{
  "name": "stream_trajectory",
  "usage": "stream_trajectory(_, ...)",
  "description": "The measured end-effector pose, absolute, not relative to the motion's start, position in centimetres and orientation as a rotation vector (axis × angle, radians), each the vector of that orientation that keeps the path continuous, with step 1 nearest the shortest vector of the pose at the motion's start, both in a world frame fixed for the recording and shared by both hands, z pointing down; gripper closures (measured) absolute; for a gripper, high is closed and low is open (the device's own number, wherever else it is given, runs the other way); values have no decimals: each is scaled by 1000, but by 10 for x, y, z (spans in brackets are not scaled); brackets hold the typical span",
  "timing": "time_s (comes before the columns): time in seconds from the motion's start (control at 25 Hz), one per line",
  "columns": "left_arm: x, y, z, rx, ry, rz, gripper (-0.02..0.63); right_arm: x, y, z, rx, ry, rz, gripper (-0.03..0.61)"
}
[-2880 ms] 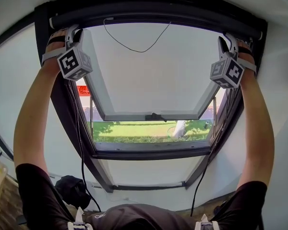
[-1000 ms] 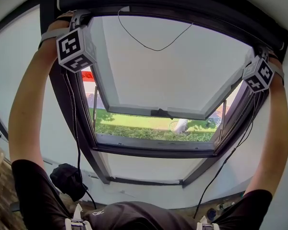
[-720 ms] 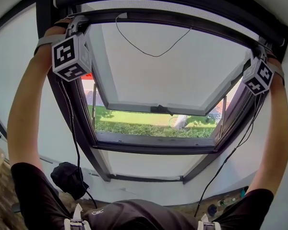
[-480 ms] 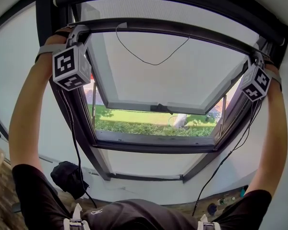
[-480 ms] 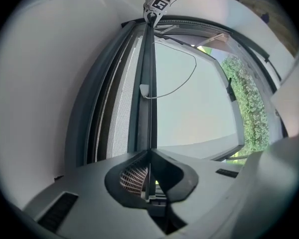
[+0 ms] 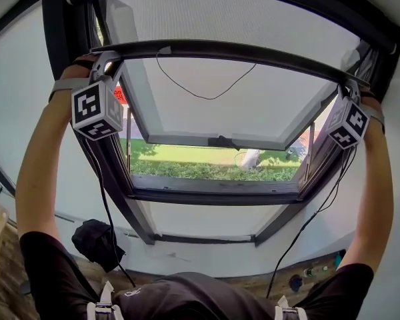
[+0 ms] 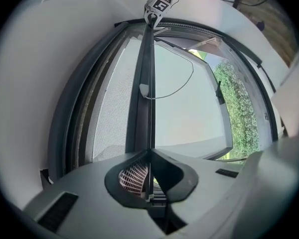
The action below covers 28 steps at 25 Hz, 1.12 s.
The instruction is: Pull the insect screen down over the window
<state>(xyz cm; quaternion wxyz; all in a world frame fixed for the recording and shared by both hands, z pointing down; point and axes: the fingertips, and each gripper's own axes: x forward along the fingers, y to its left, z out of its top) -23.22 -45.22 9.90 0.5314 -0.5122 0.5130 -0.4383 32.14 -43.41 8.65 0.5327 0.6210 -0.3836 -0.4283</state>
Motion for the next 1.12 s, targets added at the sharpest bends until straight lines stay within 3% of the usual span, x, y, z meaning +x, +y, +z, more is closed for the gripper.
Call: stream_trajectory(1.12,-225,-448,227,-1340,1059,-1187,581,324,-437,217,1324,-1021,-824,551)
